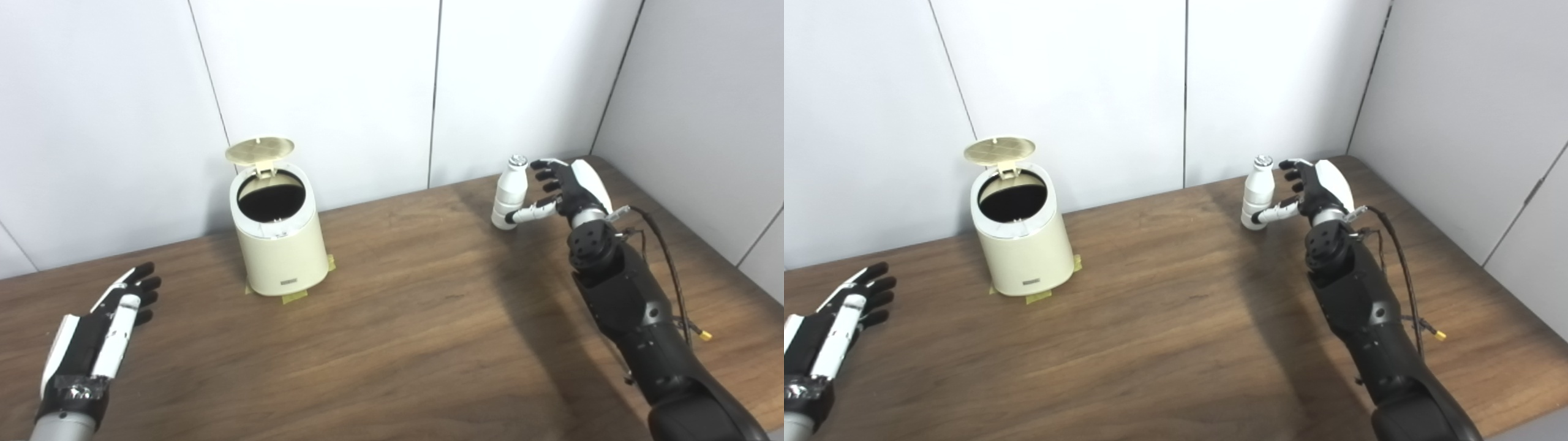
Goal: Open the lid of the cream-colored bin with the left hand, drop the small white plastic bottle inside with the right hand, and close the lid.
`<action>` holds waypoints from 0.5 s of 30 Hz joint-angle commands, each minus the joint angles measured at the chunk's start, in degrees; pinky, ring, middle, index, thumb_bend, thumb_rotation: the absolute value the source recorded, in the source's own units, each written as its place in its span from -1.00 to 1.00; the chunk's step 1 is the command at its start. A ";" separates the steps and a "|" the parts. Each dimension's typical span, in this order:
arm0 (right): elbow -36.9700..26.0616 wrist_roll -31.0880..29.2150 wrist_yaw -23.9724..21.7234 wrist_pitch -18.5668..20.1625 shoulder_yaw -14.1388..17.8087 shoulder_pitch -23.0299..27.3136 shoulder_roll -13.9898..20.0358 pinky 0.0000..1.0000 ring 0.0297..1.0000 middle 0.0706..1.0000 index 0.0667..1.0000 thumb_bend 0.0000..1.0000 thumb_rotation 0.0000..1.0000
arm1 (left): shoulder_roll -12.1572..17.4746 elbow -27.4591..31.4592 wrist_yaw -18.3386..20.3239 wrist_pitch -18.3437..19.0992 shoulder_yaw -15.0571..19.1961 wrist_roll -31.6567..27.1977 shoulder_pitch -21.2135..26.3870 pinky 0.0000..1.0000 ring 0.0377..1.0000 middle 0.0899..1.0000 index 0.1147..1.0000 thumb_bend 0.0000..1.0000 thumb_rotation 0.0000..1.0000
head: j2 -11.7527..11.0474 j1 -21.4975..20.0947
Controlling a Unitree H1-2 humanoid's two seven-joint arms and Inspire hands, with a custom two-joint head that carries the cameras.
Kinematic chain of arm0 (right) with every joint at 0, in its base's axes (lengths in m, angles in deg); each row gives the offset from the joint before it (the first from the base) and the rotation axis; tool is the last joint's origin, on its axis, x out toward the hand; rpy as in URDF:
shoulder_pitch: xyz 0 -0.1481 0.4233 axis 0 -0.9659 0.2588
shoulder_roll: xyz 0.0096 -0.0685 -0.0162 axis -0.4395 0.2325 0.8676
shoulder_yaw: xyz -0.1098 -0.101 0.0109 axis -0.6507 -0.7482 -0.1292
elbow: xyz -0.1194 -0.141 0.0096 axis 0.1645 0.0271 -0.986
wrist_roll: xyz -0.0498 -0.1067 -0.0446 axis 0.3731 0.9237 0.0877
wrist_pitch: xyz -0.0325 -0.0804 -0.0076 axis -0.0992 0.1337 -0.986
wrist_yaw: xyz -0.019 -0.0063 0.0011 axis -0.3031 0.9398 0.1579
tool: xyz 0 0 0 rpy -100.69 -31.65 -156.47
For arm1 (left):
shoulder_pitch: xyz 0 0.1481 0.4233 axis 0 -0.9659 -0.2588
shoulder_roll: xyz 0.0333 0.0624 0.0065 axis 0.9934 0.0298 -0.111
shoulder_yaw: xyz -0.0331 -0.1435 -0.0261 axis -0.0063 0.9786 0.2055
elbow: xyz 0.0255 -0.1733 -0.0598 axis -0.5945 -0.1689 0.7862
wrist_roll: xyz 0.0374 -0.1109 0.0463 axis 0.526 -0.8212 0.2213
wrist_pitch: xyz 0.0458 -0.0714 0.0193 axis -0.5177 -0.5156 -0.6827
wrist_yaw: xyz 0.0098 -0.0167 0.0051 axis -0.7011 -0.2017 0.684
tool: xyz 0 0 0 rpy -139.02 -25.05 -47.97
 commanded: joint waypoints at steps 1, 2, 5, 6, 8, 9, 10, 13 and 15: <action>-1.55 0.42 2.16 -2.17 0.27 2.17 1.63 0.32 0.49 0.52 0.55 0.86 -0.81 | 0.64 0.99 -0.07 -0.19 0.43 0.33 2.39 0.68 0.71 0.73 0.85 -0.68 0.84 | 0.09 -0.01; -1.41 0.32 2.47 -2.58 0.25 2.24 1.62 0.28 0.46 0.51 0.54 0.86 -0.82 | 0.60 0.84 0.11 -0.20 0.54 -0.08 2.36 0.68 0.71 0.74 0.85 -0.70 0.84 | 0.15 0.09; -1.30 -0.23 2.92 -3.15 0.32 2.51 1.49 0.22 0.41 0.48 0.52 0.87 -0.86 | 0.41 0.57 0.23 -0.15 0.82 -0.82 2.12 0.73 0.74 0.75 0.87 -0.69 0.82 | 0.18 0.16; -1.75 -0.23 2.85 -2.86 0.24 2.53 1.44 0.21 0.41 0.48 0.52 0.86 -0.86 | 0.67 0.56 0.13 -0.14 0.56 -0.40 2.03 0.73 0.74 0.75 0.87 -0.68 0.81 | 0.18 0.16; -1.90 -0.13 2.89 -2.74 -0.01 2.62 1.42 0.23 0.42 0.48 0.52 0.86 -0.85 | 1.11 0.48 0.03 -0.16 0.24 -0.02 1.91 0.75 0.71 0.72 0.85 -0.66 0.79 | 0.28 0.11; -1.81 -0.30 2.96 -2.92 0.01 2.65 1.31 0.25 0.43 0.48 0.52 0.85 -0.84 | 1.23 0.45 0.01 -0.17 0.12 0.15 1.90 0.77 0.72 0.72 0.85 -0.66 0.79 | 0.28 0.11; -1.70 -0.49 3.00 -3.00 0.05 2.69 1.20 0.27 0.45 0.49 0.53 0.85 -0.84 | 1.29 0.40 -0.01 -0.17 0.07 0.21 1.90 0.77 0.72 0.72 0.84 -0.66 0.79 | 0.28 0.11; -1.77 -1.17 3.23 -2.81 0.27 2.86 0.48 0.26 0.45 0.50 0.55 0.83 -0.82 | 1.60 0.14 -0.08 -0.26 -0.36 0.68 1.95 0.76 0.74 0.71 0.84 -0.65 0.78 | 0.28 0.11; -1.96 -1.27 3.31 -2.41 0.14 2.95 0.29 0.27 0.45 0.51 0.56 0.80 -0.82 | 1.64 0.05 -0.04 -0.18 -0.36 0.86 1.93 0.84 0.76 0.71 0.85 -0.62 0.76 | 0.45 0.33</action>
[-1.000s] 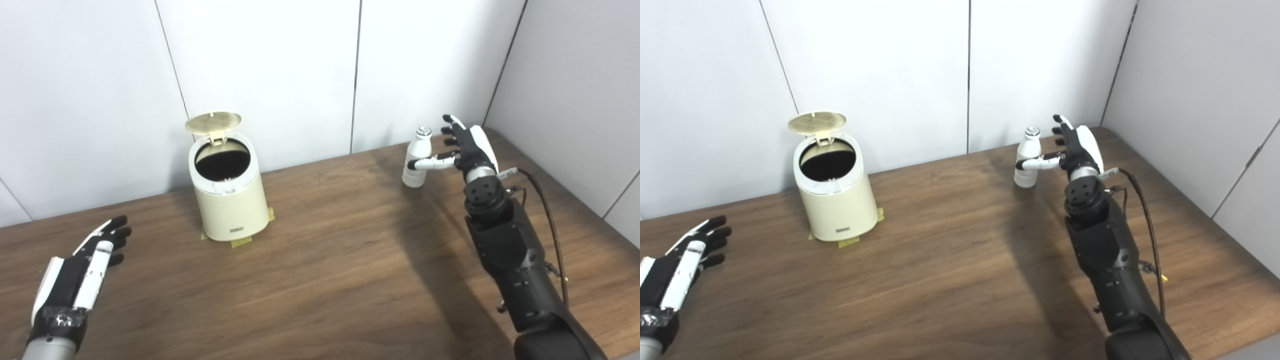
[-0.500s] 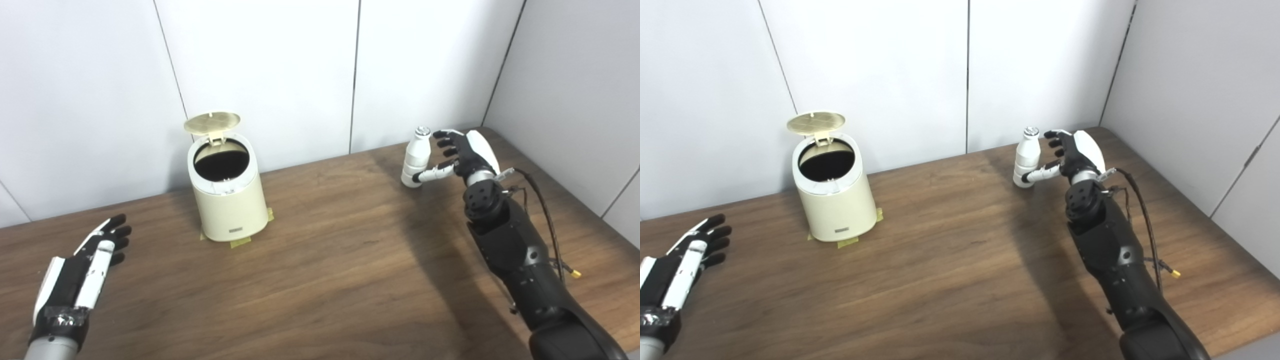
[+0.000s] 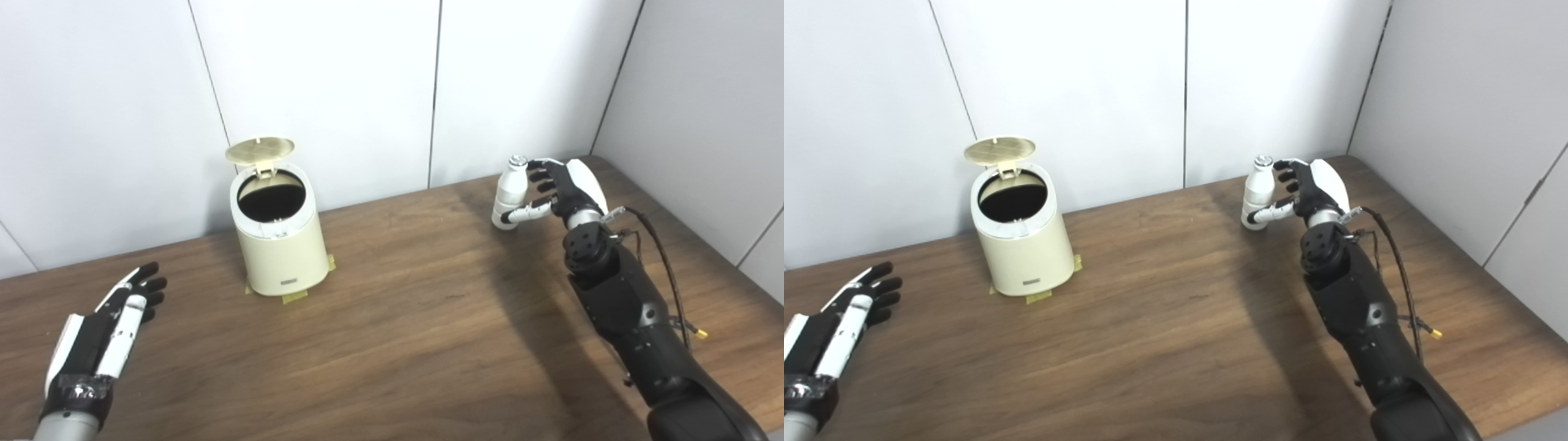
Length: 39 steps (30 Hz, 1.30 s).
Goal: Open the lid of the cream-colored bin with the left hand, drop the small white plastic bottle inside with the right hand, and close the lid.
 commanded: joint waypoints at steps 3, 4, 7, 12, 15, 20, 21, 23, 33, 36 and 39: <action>-1.85 -0.54 1.61 -1.73 0.62 3.06 0.57 0.31 0.47 0.53 0.57 0.78 -0.84 | 0.72 0.30 -0.19 -0.13 0.22 0.24 1.88 0.74 0.74 0.71 0.85 -0.61 0.76 | 0.14 0.17; -1.76 -0.80 1.62 -1.83 0.73 3.14 0.40 0.32 0.48 0.53 0.57 0.78 -0.85 | 0.69 0.37 -0.17 -0.13 0.24 0.20 1.81 0.69 0.73 0.70 0.85 -0.61 0.77 | 0.21 0.23; -1.28 -1.02 1.94 -2.24 0.57 3.38 0.25 0.31 0.48 0.53 0.57 0.78 -0.87 | 0.78 0.39 -0.22 -0.19 0.18 0.23 1.53 0.69 0.72 0.68 0.82 -0.59 0.81 | 0.33 0.35; -0.99 0.21 2.08 -1.39 -0.61 3.61 0.50 0.28 0.45 0.51 0.56 0.77 -0.83 | 0.65 0.79 0.06 -0.14 0.45 -0.51 1.06 0.64 0.70 0.67 0.80 -0.56 0.87 | 0.46 0.58; -0.56 1.17 2.20 -1.27 -1.50 3.78 0.80 0.25 0.41 0.48 0.57 0.78 -0.79 | 0.84 0.50 0.07 -0.41 0.58 -1.17 0.92 0.61 0.67 0.65 0.79 -0.57 0.90 | 0.57 0.69; -0.82 1.75 2.30 -0.49 -2.04 3.74 0.83 0.20 0.35 0.43 0.56 0.77 -0.81 | 1.10 0.61 0.15 -0.21 0.42 -1.40 0.93 0.60 0.67 0.66 0.80 -0.56 0.93 | 0.65 0.84; -0.72 1.88 2.48 -0.45 -2.12 3.73 0.80 0.18 0.34 0.41 0.55 0.77 -0.82 | 1.19 0.62 0.20 -0.24 0.40 -1.47 0.91 0.61 0.67 0.66 0.80 -0.56 0.93 | 0.65 0.84; -0.47 2.31 2.96 -0.76 -2.40 3.61 0.88 0.14 0.30 0.38 0.52 0.76 -0.82 | 1.39 0.64 0.26 -0.27 0.35 -1.51 0.89 0.62 0.69 0.67 0.81 -0.55 0.93 | 0.89 0.94; 2.99 1.84 9.30 -3.28 -0.89 3.64 -0.56 -0.18 -0.20 -0.08 -0.09 0.05 -1.00 | 1.64 0.89 0.08 -0.09 -0.17 -0.19 0.51 0.66 0.71 0.68 0.81 -0.55 0.92 | 1.36 1.04; 3.16 2.00 9.50 -3.54 -1.39 3.41 -0.39 -0.20 -0.22 -0.10 -0.07 0.04 -1.00 | 1.80 0.86 0.07 -0.07 -0.48 0.91 0.43 0.62 0.69 0.66 0.79 -0.55 0.81 | 1.42 1.14; 3.54 2.26 10.04 -3.71 -1.76 3.29 -0.40 -0.21 -0.22 -0.12 -0.06 0.04 -1.00 | 1.67 0.80 0.20 -0.06 -0.67 1.97 0.41 0.58 0.68 0.65 0.78 -0.54 0.74 | 1.41 1.42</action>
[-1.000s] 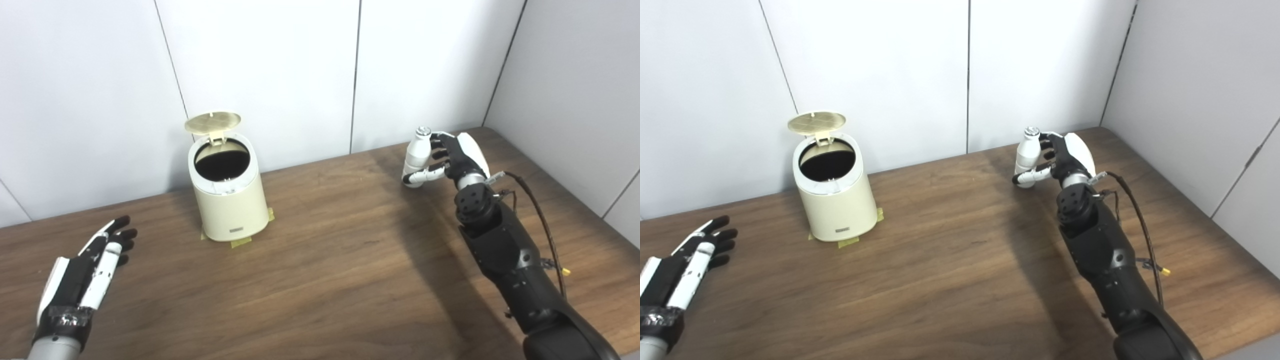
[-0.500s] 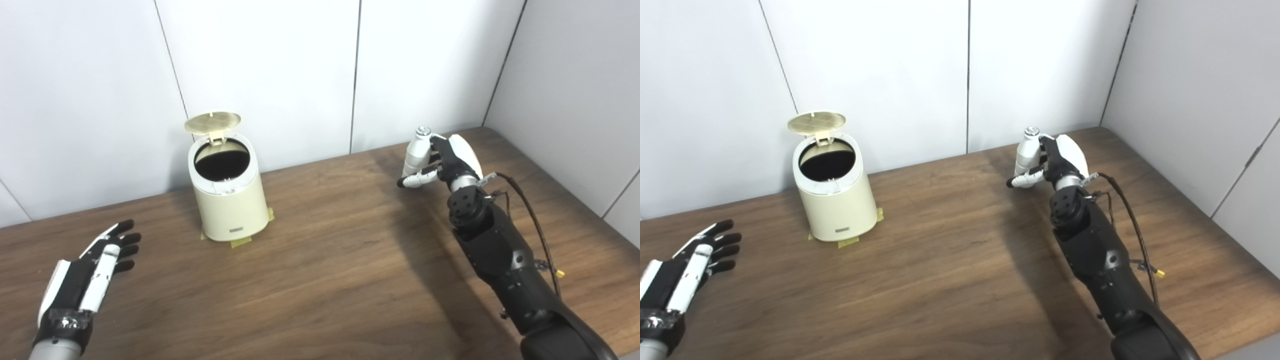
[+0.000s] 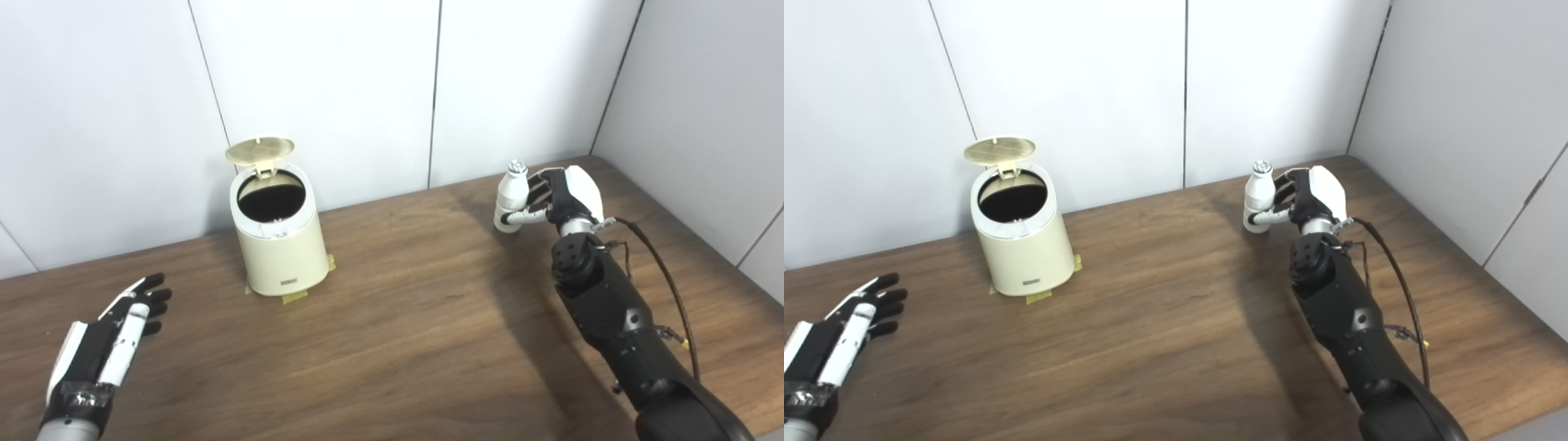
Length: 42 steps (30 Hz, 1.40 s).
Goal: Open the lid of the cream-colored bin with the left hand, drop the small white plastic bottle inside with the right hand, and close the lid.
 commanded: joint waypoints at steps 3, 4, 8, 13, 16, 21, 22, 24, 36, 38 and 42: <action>-0.77 0.54 1.80 -2.24 0.01 2.76 0.80 -0.20 -0.21 -0.13 -0.07 0.04 -1.00 | 0.72 0.92 0.33 -0.08 -0.21 1.63 1.46 0.53 0.66 0.63 0.78 -0.54 0.69 | 0.00 0.36; -0.74 0.47 1.81 -2.33 -0.04 2.73 0.79 -0.21 -0.21 -0.13 -0.07 0.04 -1.00 | 0.74 0.91 0.44 -0.08 -0.34 1.66 1.44 0.52 0.66 0.63 0.78 -0.54 0.69 | -0.06 0.48; -2.46 0.96 1.42 -2.56 -0.82 2.15 0.93 -0.21 -0.22 -0.12 -0.07 0.04 -1.00 | 0.16 0.90 0.85 -0.14 -0.23 2.11 1.47 0.54 0.67 0.62 0.78 -0.50 0.68 | -0.11 0.91; -5.93 1.31 1.17 -3.38 -1.59 1.01 1.13 -0.26 -0.24 -0.10 -0.04 0.03 -1.00 | -0.10 0.99 0.66 -0.07 -0.44 2.47 1.27 0.57 0.66 0.61 0.77 -0.48 0.66 | -0.22 1.17; -7.85 1.33 1.15 -4.08 -1.52 0.31 1.02 -0.22 -0.22 -0.08 -0.06 0.04 -1.00 | -0.36 0.91 0.61 -0.07 -0.45 2.85 1.09 0.57 0.65 0.61 0.77 -0.49 0.67 | -0.33 1.29; -9.96 0.64 1.76 -7.31 -0.99 -0.68 0.35 -0.22 -0.22 -0.07 -0.07 0.04 -1.00 | -0.76 0.49 0.56 -0.09 -0.04 2.17 0.81 0.57 0.65 0.62 0.79 -0.48 0.64 | -0.42 1.43; -10.42 0.26 1.85 -7.80 -0.65 -0.83 -0.04 -0.23 -0.22 -0.07 -0.06 0.04 -1.00 | -0.64 0.35 0.51 -0.11 -0.15 2.38 0.80 0.57 0.65 0.63 0.79 -0.48 0.65 | -0.50 1.47; -10.94 -0.30 2.12 -8.68 -0.01 -0.97 -0.79 -0.26 -0.24 -0.09 -0.04 0.03 -1.00 | -0.51 0.08 0.34 -0.16 -0.37 2.75 0.81 0.59 0.66 0.63 0.78 -0.47 0.70 | -0.56 1.51; -18.96 -0.14 0.57 -6.24 0.22 0.87 -6.21 -0.27 -0.24 -0.10 -0.05 0.04 -1.00 | -1.19 -0.66 -0.18 -0.41 -0.55 1.48 0.00 0.61 0.66 0.63 0.81 -0.43 0.70 | -1.10 5.06; -20.30 0.23 0.04 -6.38 -0.53 1.49 -6.84 -0.26 -0.23 -0.11 -0.05 0.04 -1.00 | -1.14 -0.73 -0.12 -0.39 -0.82 1.48 -0.18 0.64 0.68 0.64 0.82 -0.42 0.70 | -1.25 6.13; -20.80 -0.35 -0.30 -7.47 -1.44 3.57 -8.70 -0.23 -0.19 -0.11 -0.08 0.04 -1.00 | -1.05 -0.94 -0.39 -0.49 -1.39 1.93 -0.56 0.65 0.67 0.62 0.79 -0.37 0.73 | -1.51 7.83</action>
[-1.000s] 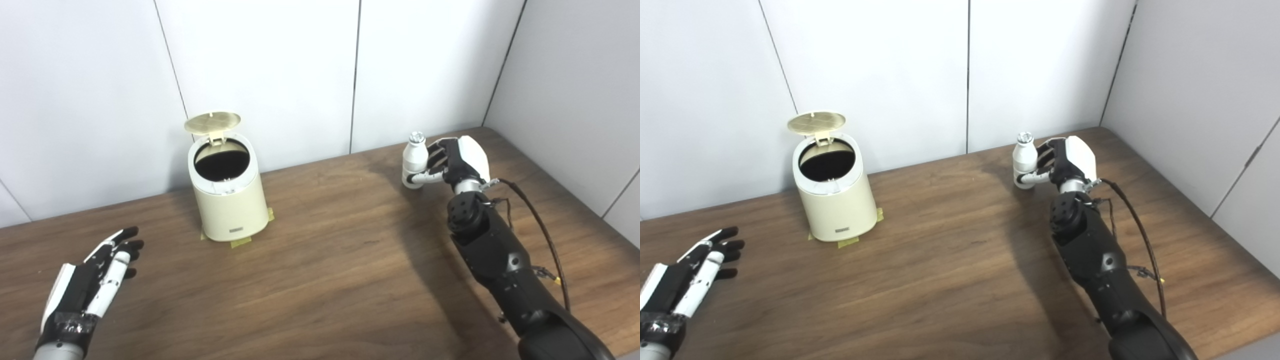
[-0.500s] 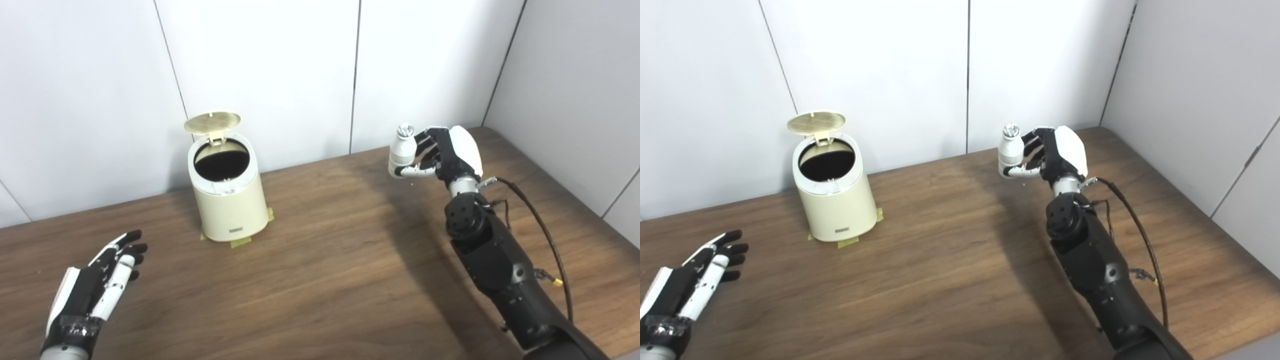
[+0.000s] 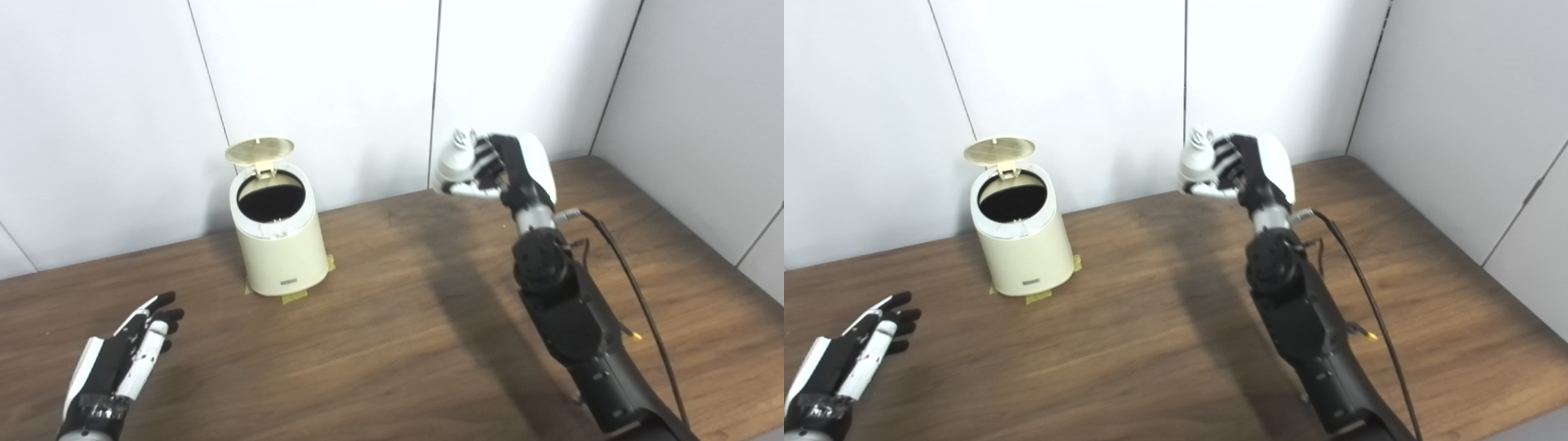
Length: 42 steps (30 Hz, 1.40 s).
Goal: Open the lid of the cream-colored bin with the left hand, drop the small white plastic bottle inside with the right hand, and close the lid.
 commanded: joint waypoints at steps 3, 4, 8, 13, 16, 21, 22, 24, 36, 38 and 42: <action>-2.50 -0.07 -0.75 -0.55 -0.55 4.81 -1.94 -0.20 -0.14 -0.12 -0.09 0.04 -1.00 | 0.17 0.51 -0.95 -0.74 -0.23 0.48 0.85 0.60 0.65 0.61 0.78 -0.34 0.72 | -0.08 1.55; -2.59 0.06 -0.85 -0.81 -0.86 5.20 -2.61 -0.20 -0.14 -0.12 -0.09 0.04 -1.00 | 0.27 0.43 -1.11 -0.96 -0.52 0.85 0.75 0.59 0.64 0.61 0.78 -0.33 0.73 | -0.14 2.23; -3.37 1.22 -1.24 -1.94 -2.54 6.11 -4.20 -0.26 -0.18 -0.06 -0.11 0.04 -1.00 | 0.01 0.31 -1.70 -1.31 -1.16 1.43 0.18 0.62 0.66 0.61 0.78 -0.24 0.80 | -0.37 4.99; -5.54 1.25 -3.41 -0.54 -4.09 7.70 -5.61 -0.28 -0.23 -0.08 -0.09 0.04 -1.00 | -0.93 -0.18 -2.53 -1.84 -1.50 1.17 -0.61 0.61 0.67 0.63 0.79 -0.20 0.81 | -0.75 8.84; -6.08 1.67 -4.16 -0.27 -5.00 9.02 -6.63 -0.30 -0.26 -0.09 -0.06 0.04 -1.00 | -1.40 -0.75 -3.23 -2.78 -2.03 1.67 -1.02 0.57 0.64 0.62 0.81 -0.22 0.80 | -1.08 10.89; -6.01 2.06 -5.34 0.68 -6.23 10.75 -8.36 -0.27 -0.22 -0.11 -0.07 0.04 -1.00 | -2.24 -1.28 -4.53 -3.64 -2.97 2.73 -1.52 0.51 0.61 0.59 0.79 -0.16 0.78 | -1.41 13.24; -5.83 2.29 -5.48 0.68 -6.58 11.01 -8.66 -0.26 -0.21 -0.11 -0.08 0.04 -1.00 | -2.37 -1.29 -4.76 -3.71 -3.15 2.97 -1.62 0.51 0.61 0.60 0.79 -0.14 0.78 | -1.46 13.69; -5.19 2.52 -5.56 -0.26 -7.16 11.40 -9.13 -0.23 -0.19 -0.09 -0.10 0.04 -1.00 | -2.52 -1.36 -5.24 -3.81 -3.43 3.37 -1.76 0.52 0.62 0.60 0.78 -0.11 0.78 | -1.57 14.24; 1.21 2.53 -4.01 -6.68 -8.66 14.22 -11.80 -0.31 -0.26 -0.14 -0.04 0.04 -1.00 | -3.37 -0.98 -5.81 -3.48 -3.87 4.15 -2.44 0.62 0.66 0.63 0.80 -0.11 0.80 | -1.91 15.70; 2.01 2.91 -3.64 -6.49 -8.93 14.59 -12.35 -0.32 -0.26 -0.14 -0.04 0.04 -1.00 | -3.65 -0.99 -5.72 -3.69 -3.75 3.99 -2.50 0.59 0.65 0.63 0.80 -0.10 0.80 | -1.93 15.78; 3.40 2.55 -3.70 -6.35 -9.04 15.14 -13.14 -0.32 -0.25 -0.14 -0.03 0.04 -1.00 | -4.19 -0.71 -5.72 -3.39 -3.76 4.18 -2.43 0.52 0.64 0.62 0.80 -0.08 0.80 | -1.96 16.26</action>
